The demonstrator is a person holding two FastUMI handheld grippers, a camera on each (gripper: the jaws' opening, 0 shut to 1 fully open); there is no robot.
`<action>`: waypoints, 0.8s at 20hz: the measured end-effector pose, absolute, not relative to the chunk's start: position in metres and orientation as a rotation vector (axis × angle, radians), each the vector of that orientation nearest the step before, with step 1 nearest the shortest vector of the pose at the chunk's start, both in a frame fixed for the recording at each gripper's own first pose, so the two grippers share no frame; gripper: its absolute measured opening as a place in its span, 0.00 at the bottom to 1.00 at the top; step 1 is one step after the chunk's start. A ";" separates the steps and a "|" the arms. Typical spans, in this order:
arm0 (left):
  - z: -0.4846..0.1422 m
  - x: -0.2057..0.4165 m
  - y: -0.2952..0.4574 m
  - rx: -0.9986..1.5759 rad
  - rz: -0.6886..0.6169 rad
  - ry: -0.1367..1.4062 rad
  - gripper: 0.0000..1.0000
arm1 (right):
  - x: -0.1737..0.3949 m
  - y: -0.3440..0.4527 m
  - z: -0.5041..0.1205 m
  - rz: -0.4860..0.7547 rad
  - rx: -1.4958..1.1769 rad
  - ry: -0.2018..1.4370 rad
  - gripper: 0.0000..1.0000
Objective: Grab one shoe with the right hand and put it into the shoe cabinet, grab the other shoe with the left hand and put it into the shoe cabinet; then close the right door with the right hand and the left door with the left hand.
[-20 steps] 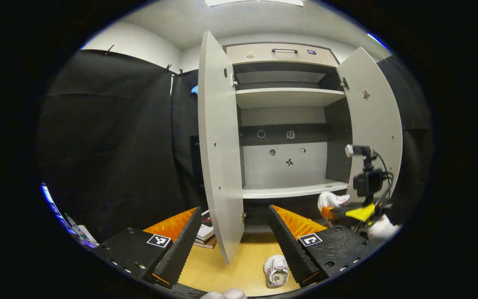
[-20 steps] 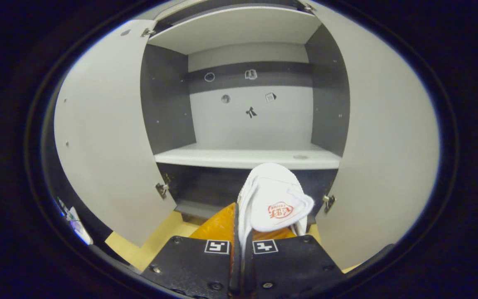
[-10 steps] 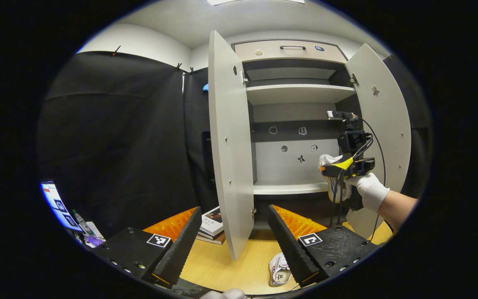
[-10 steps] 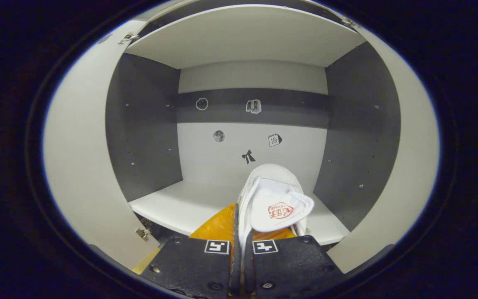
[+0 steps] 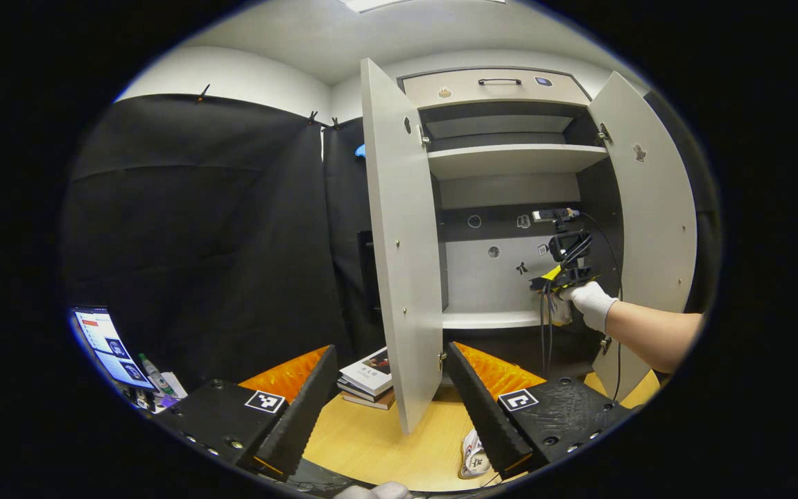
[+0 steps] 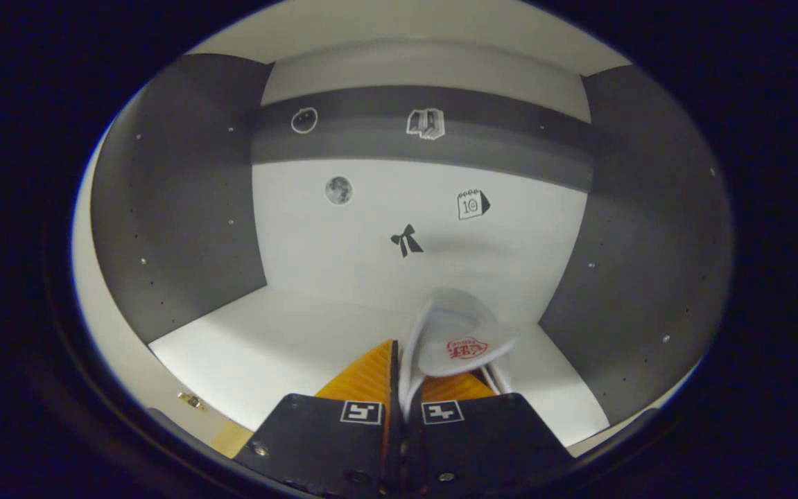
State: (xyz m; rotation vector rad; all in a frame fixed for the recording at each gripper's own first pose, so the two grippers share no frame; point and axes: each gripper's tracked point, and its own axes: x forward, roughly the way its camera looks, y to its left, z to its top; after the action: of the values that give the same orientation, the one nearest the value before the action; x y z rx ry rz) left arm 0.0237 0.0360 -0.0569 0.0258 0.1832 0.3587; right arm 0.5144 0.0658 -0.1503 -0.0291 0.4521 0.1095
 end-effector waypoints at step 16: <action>-0.051 0.026 0.034 0.012 0.308 0.152 0.96 | 0.478 0.061 -0.124 0.104 0.028 0.495 0.82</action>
State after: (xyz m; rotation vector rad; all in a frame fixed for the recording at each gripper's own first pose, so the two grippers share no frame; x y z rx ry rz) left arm 0.0259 0.0342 -0.0505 0.0123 0.1521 0.3075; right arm 0.4777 0.0614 -0.1244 0.0285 0.4952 0.1041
